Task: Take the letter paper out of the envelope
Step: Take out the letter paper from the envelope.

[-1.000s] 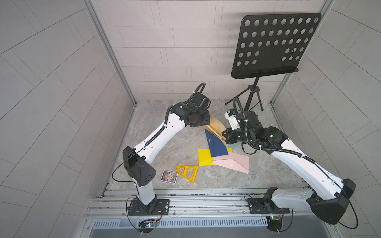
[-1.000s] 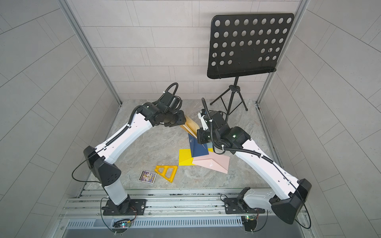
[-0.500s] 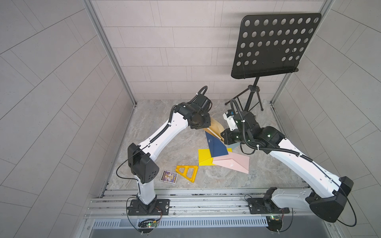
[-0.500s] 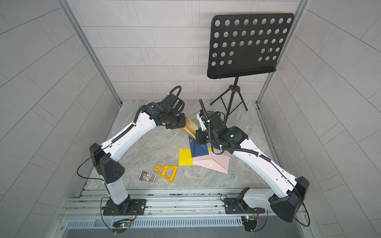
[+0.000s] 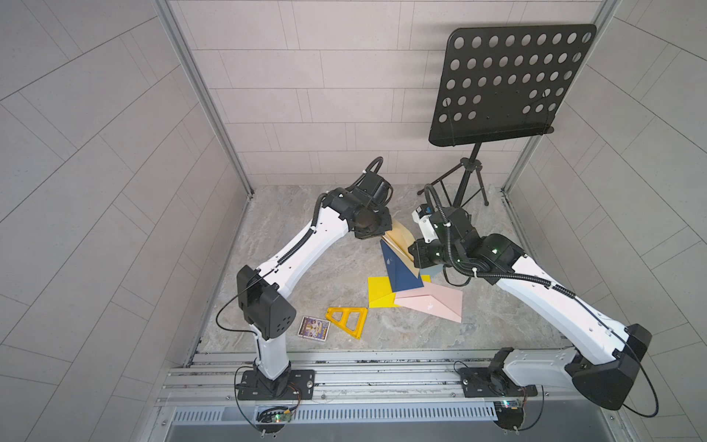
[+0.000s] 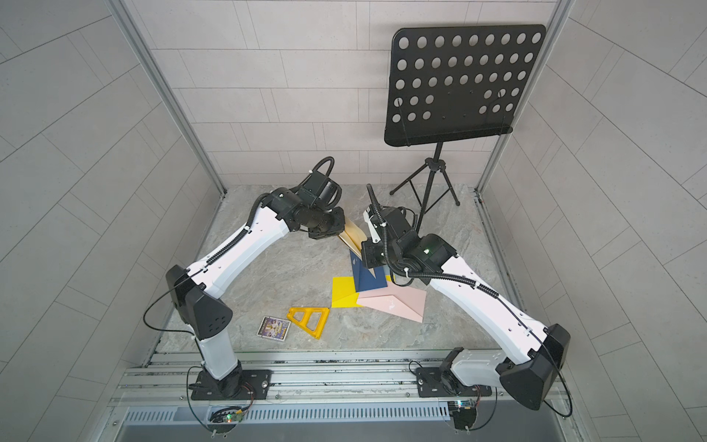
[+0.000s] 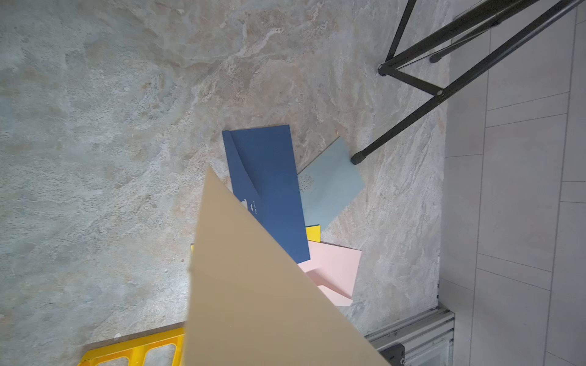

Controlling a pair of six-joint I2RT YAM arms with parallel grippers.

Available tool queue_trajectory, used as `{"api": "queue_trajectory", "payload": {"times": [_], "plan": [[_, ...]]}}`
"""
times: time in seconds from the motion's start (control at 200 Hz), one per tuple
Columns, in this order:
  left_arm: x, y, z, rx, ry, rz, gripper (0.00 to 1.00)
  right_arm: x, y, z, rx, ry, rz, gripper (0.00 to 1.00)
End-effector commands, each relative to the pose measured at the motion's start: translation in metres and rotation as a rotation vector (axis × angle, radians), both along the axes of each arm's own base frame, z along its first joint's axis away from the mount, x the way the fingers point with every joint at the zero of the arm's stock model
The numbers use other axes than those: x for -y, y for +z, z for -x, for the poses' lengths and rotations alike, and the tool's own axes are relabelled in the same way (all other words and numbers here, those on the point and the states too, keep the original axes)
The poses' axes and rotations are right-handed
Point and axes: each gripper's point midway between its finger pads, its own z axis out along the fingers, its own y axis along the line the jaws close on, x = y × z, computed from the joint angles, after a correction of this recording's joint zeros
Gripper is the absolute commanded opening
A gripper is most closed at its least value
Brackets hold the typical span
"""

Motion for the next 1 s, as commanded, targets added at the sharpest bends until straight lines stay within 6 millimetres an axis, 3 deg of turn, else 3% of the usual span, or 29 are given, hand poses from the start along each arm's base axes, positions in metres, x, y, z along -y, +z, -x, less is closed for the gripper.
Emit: {"api": "queue_trajectory", "payload": {"times": [0.0,0.165,0.4,0.575,0.68,0.8,0.991], "plan": [[0.006,0.031,0.002,0.024,0.029,0.106,0.0,0.007,-0.002,-0.005,0.007,-0.043,0.035,0.0],[0.02,0.065,0.004,0.032,0.044,0.279,0.0,0.023,-0.02,-0.011,-0.043,-0.104,0.066,0.0],[0.033,0.109,0.01,0.052,0.032,0.463,0.0,0.042,-0.03,-0.025,-0.09,-0.183,0.081,0.0],[0.024,0.149,0.006,0.139,0.048,0.564,0.0,0.053,-0.038,-0.035,-0.118,-0.239,0.073,0.0],[0.004,0.162,0.002,0.204,0.087,0.563,0.0,0.057,-0.041,-0.048,-0.127,-0.302,0.002,0.0],[-0.028,0.15,-0.003,0.24,0.139,0.496,0.0,0.056,-0.048,-0.073,-0.096,-0.405,-0.141,0.0],[-0.067,0.089,0.006,0.207,0.189,0.386,0.0,0.046,-0.069,-0.128,-0.067,-0.553,-0.412,0.0]]}}
